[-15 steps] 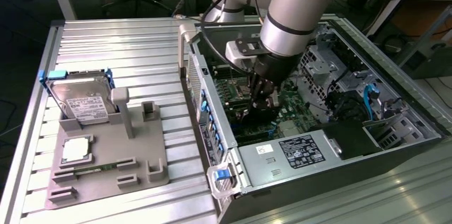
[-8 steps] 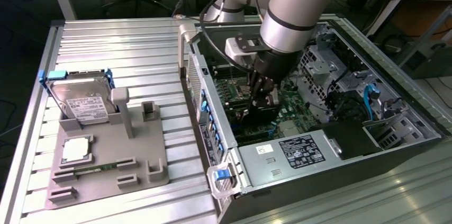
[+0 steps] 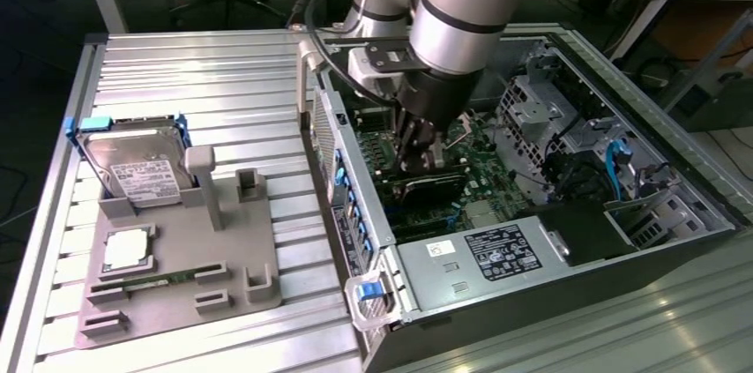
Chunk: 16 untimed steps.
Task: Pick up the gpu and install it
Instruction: 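Press down on the gpu until it lock into place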
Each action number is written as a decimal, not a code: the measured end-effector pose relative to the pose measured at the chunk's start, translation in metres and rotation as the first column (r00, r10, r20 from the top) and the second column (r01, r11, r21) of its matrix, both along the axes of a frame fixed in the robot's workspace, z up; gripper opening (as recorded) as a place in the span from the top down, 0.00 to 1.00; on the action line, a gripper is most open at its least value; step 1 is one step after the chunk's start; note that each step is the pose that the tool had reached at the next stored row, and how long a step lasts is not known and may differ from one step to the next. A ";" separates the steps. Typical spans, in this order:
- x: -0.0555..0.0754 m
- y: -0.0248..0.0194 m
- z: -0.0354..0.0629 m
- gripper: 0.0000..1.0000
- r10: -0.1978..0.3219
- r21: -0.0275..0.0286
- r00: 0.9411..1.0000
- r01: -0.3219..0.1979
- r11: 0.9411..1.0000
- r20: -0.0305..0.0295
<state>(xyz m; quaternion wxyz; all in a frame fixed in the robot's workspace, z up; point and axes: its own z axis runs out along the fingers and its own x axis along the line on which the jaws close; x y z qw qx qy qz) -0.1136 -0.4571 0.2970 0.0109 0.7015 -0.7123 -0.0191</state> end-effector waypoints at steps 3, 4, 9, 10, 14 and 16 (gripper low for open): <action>-0.008 0.0000 0.0049 0.89 0.000 0.000 1.000 0.000 1.000 -0.022; -0.009 0.0000 0.0067 0.89 0.000 0.000 1.000 0.000 1.000 -0.027; -0.015 0.0000 0.0145 0.89 0.000 0.000 0.999 0.000 1.000 -0.047; -0.017 0.0000 0.0151 0.89 0.000 0.000 0.999 0.000 1.000 -0.051; -0.030 0.0001 0.0152 0.89 0.000 0.000 0.999 0.000 1.000 -0.053; -0.031 0.0002 0.0149 0.89 0.000 0.000 0.999 0.000 1.000 -0.054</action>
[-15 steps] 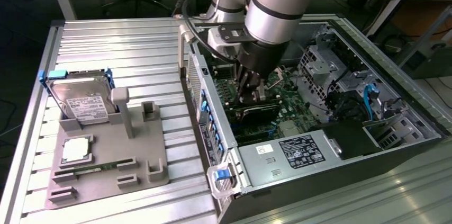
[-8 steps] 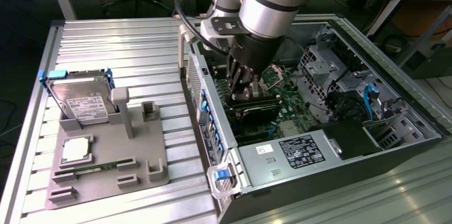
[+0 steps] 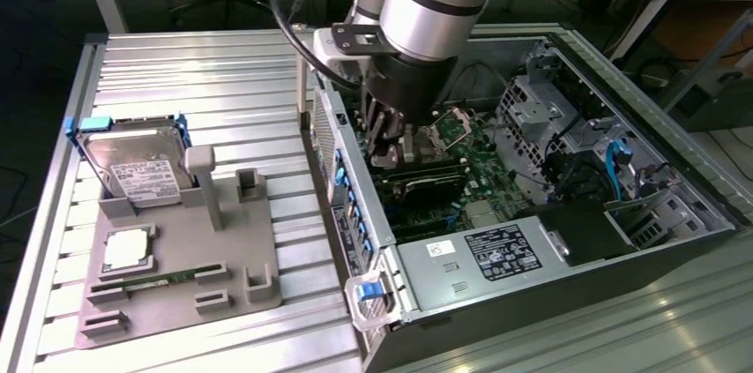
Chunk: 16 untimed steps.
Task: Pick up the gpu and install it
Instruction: 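Press down on the gpu until it lock into place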
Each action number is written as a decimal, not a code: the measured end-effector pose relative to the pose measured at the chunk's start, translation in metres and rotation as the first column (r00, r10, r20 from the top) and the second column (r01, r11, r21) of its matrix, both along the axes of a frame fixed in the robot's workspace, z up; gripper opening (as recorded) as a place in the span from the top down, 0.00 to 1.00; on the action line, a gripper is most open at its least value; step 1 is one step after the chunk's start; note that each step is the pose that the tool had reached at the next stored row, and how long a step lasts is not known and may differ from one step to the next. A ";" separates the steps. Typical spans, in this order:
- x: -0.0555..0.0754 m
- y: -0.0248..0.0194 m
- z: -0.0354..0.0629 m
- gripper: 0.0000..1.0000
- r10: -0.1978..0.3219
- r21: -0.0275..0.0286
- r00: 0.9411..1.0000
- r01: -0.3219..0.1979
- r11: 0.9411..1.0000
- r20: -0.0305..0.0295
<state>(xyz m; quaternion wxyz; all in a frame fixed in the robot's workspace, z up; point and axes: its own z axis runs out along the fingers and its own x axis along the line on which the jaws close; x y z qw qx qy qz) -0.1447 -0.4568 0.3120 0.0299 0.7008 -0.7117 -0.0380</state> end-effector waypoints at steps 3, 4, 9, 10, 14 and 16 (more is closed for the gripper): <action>-0.005 0.0001 -0.0022 0.89 0.000 0.000 1.000 0.000 1.000 0.000; -0.005 0.0000 -0.0042 0.89 0.000 -0.002 1.000 0.000 1.000 -0.001; -0.005 0.0003 -0.0067 0.89 0.000 -0.001 1.000 0.000 1.000 -0.001; -0.005 0.0005 -0.0035 0.89 0.000 0.002 1.000 0.000 1.000 0.001; -0.005 0.0006 0.0099 0.89 0.000 0.000 1.000 0.000 1.000 0.002; -0.002 0.0010 0.0100 0.89 0.000 0.000 1.000 0.000 1.000 0.021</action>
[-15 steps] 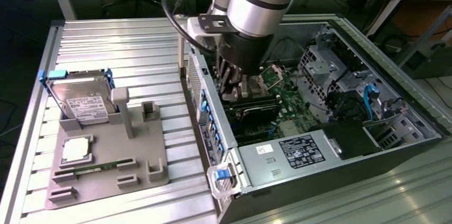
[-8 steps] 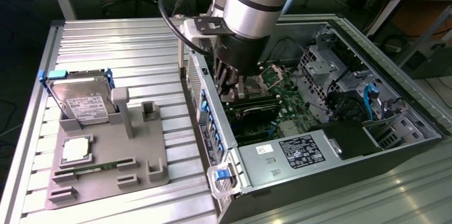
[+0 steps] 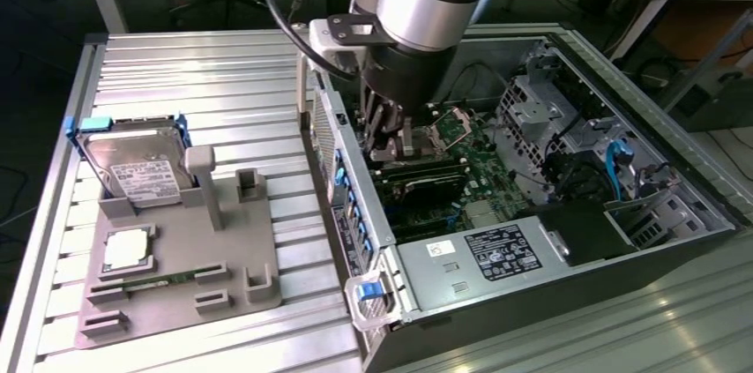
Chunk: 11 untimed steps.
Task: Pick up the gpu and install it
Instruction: 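Press down on the gpu until it lock into place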
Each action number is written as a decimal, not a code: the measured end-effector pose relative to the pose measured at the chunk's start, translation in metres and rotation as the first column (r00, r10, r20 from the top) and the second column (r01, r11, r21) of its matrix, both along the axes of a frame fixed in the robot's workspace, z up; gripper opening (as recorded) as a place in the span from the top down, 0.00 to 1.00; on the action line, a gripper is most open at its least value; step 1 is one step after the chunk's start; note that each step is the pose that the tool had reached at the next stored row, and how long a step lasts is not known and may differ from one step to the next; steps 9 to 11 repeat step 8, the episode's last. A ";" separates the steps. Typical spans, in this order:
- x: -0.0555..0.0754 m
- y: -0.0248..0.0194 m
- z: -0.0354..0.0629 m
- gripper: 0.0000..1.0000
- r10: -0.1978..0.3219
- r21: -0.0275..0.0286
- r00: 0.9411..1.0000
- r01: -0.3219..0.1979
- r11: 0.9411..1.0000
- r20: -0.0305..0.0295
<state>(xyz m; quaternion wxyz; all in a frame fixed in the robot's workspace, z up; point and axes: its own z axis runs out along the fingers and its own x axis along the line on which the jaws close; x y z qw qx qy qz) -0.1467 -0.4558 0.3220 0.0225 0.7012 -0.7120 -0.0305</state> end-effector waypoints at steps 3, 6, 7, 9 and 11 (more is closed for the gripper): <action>0.001 0.0000 -0.0001 0.89 0.000 0.000 1.000 0.000 1.000 0.008; 0.001 0.0000 -0.0001 0.89 0.000 0.000 1.000 0.000 1.000 0.008; 0.001 0.0000 -0.0001 0.89 0.000 0.000 1.000 0.000 1.000 0.008; 0.001 0.0000 -0.0001 0.89 0.000 0.000 1.000 0.000 1.000 0.008; 0.001 0.0000 -0.0001 0.89 0.000 0.000 1.000 0.000 1.000 0.008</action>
